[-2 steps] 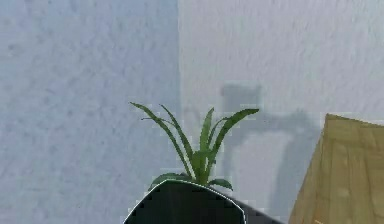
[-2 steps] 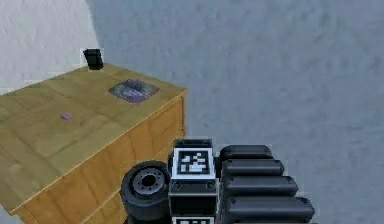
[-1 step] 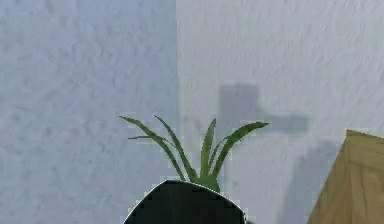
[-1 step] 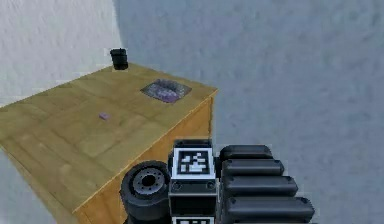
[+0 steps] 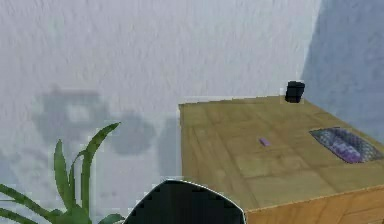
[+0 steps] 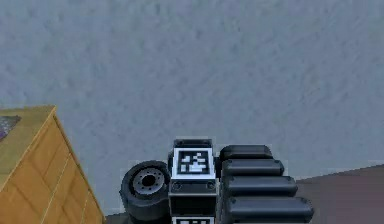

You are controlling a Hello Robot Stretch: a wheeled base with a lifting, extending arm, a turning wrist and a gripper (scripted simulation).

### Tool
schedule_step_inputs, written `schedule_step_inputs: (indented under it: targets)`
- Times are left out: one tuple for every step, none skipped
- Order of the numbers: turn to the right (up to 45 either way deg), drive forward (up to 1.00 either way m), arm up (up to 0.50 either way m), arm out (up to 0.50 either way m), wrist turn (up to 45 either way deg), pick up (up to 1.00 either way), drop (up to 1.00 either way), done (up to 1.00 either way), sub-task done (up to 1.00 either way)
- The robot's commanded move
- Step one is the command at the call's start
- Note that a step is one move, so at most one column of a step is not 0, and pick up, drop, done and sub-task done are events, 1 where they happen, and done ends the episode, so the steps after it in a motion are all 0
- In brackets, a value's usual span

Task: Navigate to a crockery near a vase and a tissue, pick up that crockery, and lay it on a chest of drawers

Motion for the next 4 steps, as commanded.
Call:
schedule_step_inputs:
  targets:
    - [45.0,0.00,0.00,0.00,0.0,0.00,0.00,0.00,0.00]
    - [15.0,0.00,0.00,0.00,0.0,0.00,0.00,0.00,0.00]
    - [-45.0,0.00,0.00,0.00,0.0,0.00,0.00,0.00,0.00]
    - [-45.0,0.00,0.00,0.00,0.0,0.00,0.00,0.00,0.00]
